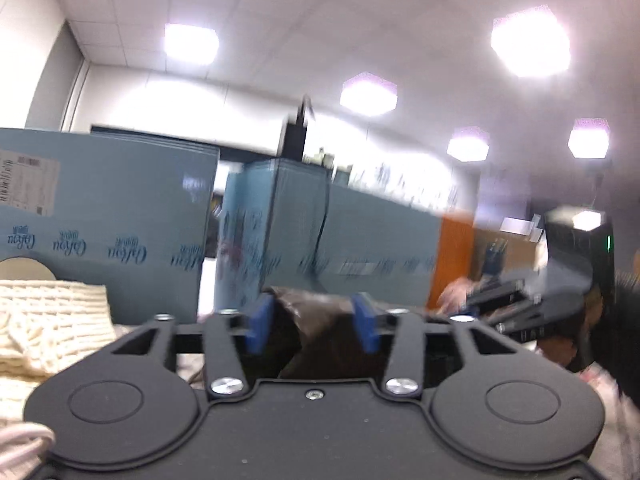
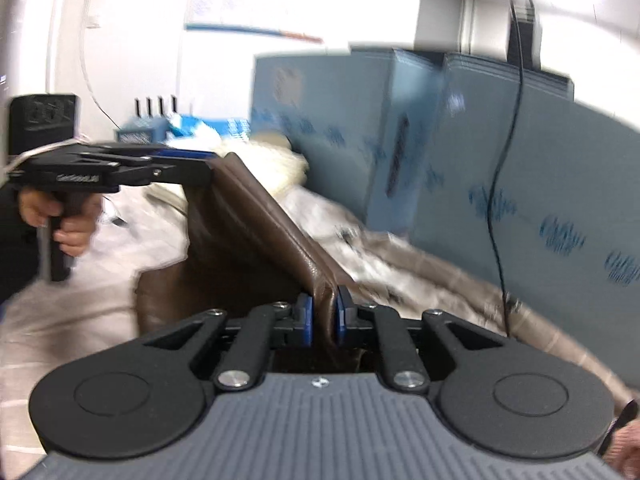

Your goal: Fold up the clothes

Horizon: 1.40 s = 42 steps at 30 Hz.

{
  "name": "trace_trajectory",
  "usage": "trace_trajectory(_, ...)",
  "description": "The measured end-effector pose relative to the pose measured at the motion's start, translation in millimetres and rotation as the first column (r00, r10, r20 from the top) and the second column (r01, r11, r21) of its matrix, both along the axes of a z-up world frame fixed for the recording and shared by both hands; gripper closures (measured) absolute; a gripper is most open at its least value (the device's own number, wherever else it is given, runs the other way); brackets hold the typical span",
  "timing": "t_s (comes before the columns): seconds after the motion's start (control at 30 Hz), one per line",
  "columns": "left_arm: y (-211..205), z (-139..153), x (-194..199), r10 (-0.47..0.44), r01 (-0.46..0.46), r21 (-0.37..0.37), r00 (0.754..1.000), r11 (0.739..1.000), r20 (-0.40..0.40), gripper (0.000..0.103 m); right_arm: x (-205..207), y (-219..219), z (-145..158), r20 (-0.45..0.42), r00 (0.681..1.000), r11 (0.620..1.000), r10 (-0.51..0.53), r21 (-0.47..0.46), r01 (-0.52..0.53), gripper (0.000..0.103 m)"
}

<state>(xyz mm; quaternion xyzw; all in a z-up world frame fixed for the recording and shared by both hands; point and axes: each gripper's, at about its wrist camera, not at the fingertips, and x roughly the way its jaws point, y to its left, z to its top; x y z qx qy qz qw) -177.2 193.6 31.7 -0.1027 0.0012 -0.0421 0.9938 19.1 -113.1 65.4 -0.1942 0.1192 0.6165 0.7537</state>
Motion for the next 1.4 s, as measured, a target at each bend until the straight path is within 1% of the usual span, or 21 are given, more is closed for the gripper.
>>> trace_trajectory(0.1, 12.8, 8.3, -34.4, -0.028, 0.040, -0.108, 0.994, 0.993, 0.110, 0.033, -43.5, -24.0, 17.3, 0.080, 0.997, 0.999, 0.024, 0.030, -0.027, 0.093)
trace_trajectory(0.17, 20.6, 14.1, -54.6, 0.001, 0.023, -0.158, 0.988, 0.987, 0.152, 0.025, -76.7, -41.0, 25.4, 0.131, 0.991, 0.998, 0.041, 0.036, -0.046, 0.093)
trace_trajectory(0.27, 23.7, 18.8, -68.5, 0.046, -0.027, -0.161, 0.992, 0.987, 0.121, 0.022, -126.9, -65.6, 30.5, 0.184, 0.980, 0.996, 0.079, 0.030, -0.086, 0.093)
trace_trajectory(0.37, 21.4, 15.7, -70.5, 0.073, -0.064, -0.139, 0.996, 0.988, 0.059, 0.018, -170.4, -84.6, 24.9, 0.187, 0.973, 0.991, 0.133, -0.007, -0.134, 0.094)
trace_trajectory(0.43, 19.9, 10.3, -66.9, 0.084, -0.082, -0.129, 0.996, 0.988, 0.008, 0.017, -194.7, -91.7, 15.1, 0.158, 0.972, 0.985, 0.172, -0.050, -0.166, 0.094)
trace_trajectory(0.5, 19.5, 1.9, -56.5, 0.097, -0.103, -0.125, 0.994, 0.987, -0.060, 0.017, -211.2, -94.4, 0.1, 0.083, 0.975, 0.976, 0.205, -0.098, -0.196, 0.094)
trace_trajectory(0.63, 21.0, -15.4, -30.4, 0.132, -0.150, -0.097, 0.975, 0.984, -0.178, 0.017, -217.6, -91.1, -39.0, -0.141, 0.968, 0.956, 0.207, -0.181, -0.230, 0.093)
trace_trajectory(0.7, 22.9, -21.7, -17.5, 0.146, -0.169, -0.084, 0.963, 0.982, -0.228, 0.017, -211.3, -89.2, -55.5, -0.249, 0.953, 0.954, 0.175, -0.195, -0.226, 0.087)
trace_trajectory(0.73, 24.1, -24.8, -11.3, 0.152, -0.176, -0.078, 0.956, 0.981, -0.252, 0.017, -209.2, -90.1, -58.2, -0.276, 0.947, 0.957, 0.166, -0.188, -0.222, 0.082)
trace_trajectory(0.77, 25.4, -28.0, -5.2, 0.158, -0.184, -0.072, 0.948, 0.980, -0.275, 0.017, -208.8, -92.0, -57.9, -0.285, 0.945, 0.960, 0.162, -0.175, -0.217, 0.070)
trace_trajectory(0.8, 26.7, -30.9, 0.9, 0.163, -0.191, -0.066, 0.941, 0.979, -0.297, 0.017, -209.0, -95.4, -55.7, -0.281, 0.946, 0.966, 0.159, -0.155, -0.209, 0.063)
trace_trajectory(0.83, 29.4, -32.2, 6.3, 0.165, -0.196, -0.067, 0.935, 0.978, -0.315, 0.017, -208.7, -101.1, -49.9, -0.265, 0.952, 0.974, 0.154, -0.121, -0.191, 0.047)
trace_trajectory(0.87, 32.1, -33.6, 11.8, 0.167, -0.201, -0.068, 0.928, 0.977, -0.333, 0.017, -206.9, -107.5, -42.5, -0.253, 0.957, 0.983, 0.144, -0.078, -0.169, 0.038)
trace_trajectory(0.93, 38.0, -35.7, 23.8, 0.161, -0.202, -0.077, 0.918, 0.976, -0.362, 0.017, -191.4, -122.1, -26.4, -0.242, 0.964, 0.994, 0.112, 0.017, -0.111, 0.035)
trace_trajectory(0.97, 40.0, -36.8, 31.1, 0.153, -0.196, -0.079, 0.913, 0.977, -0.377, 0.017, -181.0, -130.6, -18.6, -0.232, 0.970, 0.996, 0.076, 0.063, -0.063, 0.026)
trace_trajectory(1.03, 43.8, -39.1, 46.0, 0.138, -0.186, -0.082, 0.903, 0.979, -0.406, 0.017, -156.3, -145.8, -10.0, -0.200, 0.978, 0.989, -0.066, 0.117, 0.090, 0.017)
trace_trajectory(1.07, 44.5, -41.1, 55.4, 0.135, -0.183, -0.074, 0.896, 0.980, -0.423, 0.017, -141.0, -152.5, -8.4, -0.196, 0.969, 0.976, -0.150, 0.128, 0.177, 0.017)
trace_trajectory(1.13, 45.6, -44.9, 73.6, 0.130, -0.177, -0.061, 0.881, 0.982, -0.455, 0.016, -104.2, -163.3, -10.7, -0.228, 0.923, 0.931, -0.311, 0.122, 0.344, 0.017)
trace_trajectory(1.23, 47.4, -50.0, 100.2, 0.131, -0.173, -0.040, 0.859, 0.984, -0.495, 0.016, -43.0, -173.6, -22.3, -0.329, 0.801, 0.832, -0.500, 0.073, 0.549, 0.017)
trace_trajectory(1.3, 50.2, -54.0, 117.3, 0.129, -0.172, -0.032, 0.840, 0.985, -0.527, 0.016, -6.9, -182.8, -31.7, -0.391, 0.726, 0.776, -0.566, 0.047, 0.630, 0.017)
trace_trajectory(1.4, 49.4, -60.9, 135.1, 0.105, -0.153, -0.039, 0.820, 0.988, -0.563, 0.017, 29.7, -195.5, -47.9, -0.447, 0.656, 0.726, -0.608, 0.022, 0.688, 0.017)
